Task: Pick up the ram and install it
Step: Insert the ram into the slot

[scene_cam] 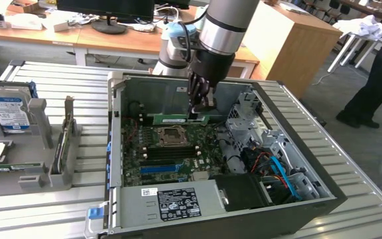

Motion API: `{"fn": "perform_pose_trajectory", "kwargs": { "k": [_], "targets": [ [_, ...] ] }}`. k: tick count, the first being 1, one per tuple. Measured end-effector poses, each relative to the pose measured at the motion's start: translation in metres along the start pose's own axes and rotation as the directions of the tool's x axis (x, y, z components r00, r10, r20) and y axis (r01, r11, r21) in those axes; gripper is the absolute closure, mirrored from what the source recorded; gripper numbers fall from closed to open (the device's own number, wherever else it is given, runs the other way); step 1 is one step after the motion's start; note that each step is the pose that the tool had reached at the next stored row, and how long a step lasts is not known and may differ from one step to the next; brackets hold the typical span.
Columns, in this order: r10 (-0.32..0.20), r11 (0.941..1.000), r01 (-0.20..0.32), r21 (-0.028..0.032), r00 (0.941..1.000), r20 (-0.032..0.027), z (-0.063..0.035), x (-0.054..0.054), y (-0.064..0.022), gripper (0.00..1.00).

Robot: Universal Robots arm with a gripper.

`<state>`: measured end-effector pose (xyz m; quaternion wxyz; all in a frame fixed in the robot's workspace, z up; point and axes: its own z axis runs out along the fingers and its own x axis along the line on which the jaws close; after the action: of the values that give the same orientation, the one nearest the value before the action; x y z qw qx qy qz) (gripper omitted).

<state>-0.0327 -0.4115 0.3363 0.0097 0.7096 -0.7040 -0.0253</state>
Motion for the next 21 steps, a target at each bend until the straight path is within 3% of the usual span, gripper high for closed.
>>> {"fn": "perform_pose_trajectory", "kwargs": {
  "k": [12,21],
  "targets": [
    [0.0,1.0,0.0,0.0001,1.0,0.0004,0.0012,0.002,-0.0023,0.88],
    [0.0,1.0,0.0,0.0,1.0,0.0001,0.0141,0.003,-0.0029,0.88]
  ]
}}
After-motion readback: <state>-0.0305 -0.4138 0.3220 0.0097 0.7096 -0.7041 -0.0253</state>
